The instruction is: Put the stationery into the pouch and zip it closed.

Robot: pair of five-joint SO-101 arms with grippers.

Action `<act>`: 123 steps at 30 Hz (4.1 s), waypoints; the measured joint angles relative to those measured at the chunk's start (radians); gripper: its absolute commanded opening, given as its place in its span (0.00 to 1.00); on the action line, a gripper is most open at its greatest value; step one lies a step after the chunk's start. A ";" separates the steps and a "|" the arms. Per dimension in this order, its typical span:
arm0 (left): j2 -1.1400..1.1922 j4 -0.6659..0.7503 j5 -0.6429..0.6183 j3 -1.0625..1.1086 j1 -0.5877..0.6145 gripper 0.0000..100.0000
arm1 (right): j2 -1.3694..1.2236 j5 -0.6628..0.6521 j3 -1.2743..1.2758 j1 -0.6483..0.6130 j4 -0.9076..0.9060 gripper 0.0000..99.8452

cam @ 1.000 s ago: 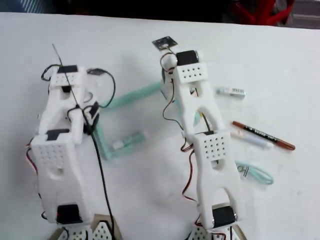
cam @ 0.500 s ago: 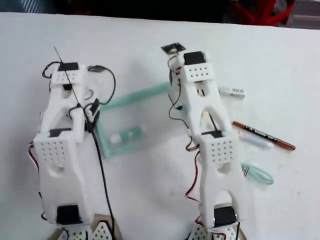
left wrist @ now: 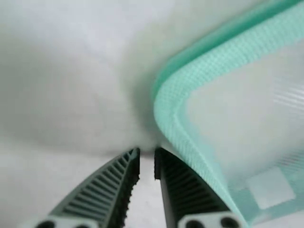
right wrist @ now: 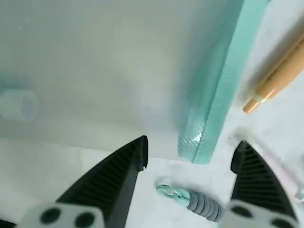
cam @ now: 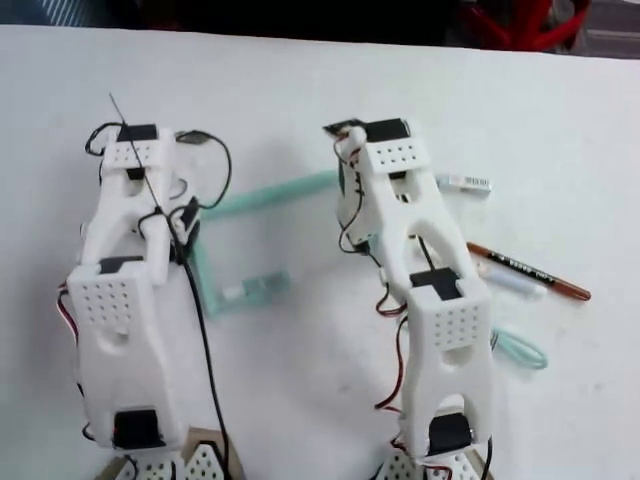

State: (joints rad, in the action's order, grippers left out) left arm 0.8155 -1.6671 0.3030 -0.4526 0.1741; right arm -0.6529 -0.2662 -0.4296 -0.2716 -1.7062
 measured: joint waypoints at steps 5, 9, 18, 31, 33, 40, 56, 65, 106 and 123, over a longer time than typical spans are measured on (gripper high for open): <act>0.002 0.000 -0.002 -0.002 -0.021 0.08 | 0.002 -0.055 0.018 -0.018 0.018 0.28; 0.002 0.000 -0.003 -0.002 -0.037 0.08 | -0.017 -0.149 0.017 -0.034 0.032 0.27; 0.002 0.000 -0.038 -0.002 -0.037 0.08 | -0.081 -0.176 -0.006 -0.035 0.060 0.26; 0.002 0.015 -0.043 -0.003 -0.068 0.08 | -0.198 -0.124 -0.123 0.037 -0.014 0.26; 0.002 0.023 -0.043 -0.003 -0.084 0.08 | -0.198 -0.124 -0.123 0.046 -0.014 0.26; 0.002 0.026 -0.043 -0.003 -0.087 0.08 | -0.164 -0.123 -0.092 0.058 -0.012 0.26; -0.370 -0.012 -0.109 0.087 -0.218 0.08 | 0.015 -0.143 -0.015 0.292 0.021 0.24; -0.505 0.288 -0.109 0.499 -0.288 0.08 | -0.020 -0.144 -0.011 0.305 0.109 0.24; -0.446 0.463 -0.048 0.600 -0.069 0.08 | 0.221 -0.078 0.301 0.037 0.143 0.25; -0.446 0.465 -0.048 0.601 -0.063 0.08 | 0.204 -0.061 0.321 0.166 0.241 0.25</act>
State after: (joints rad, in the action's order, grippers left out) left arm 0.3690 -1.2022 0.2555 0.1488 0.1112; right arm -0.4488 -0.3276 -0.1089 -0.1059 -1.4653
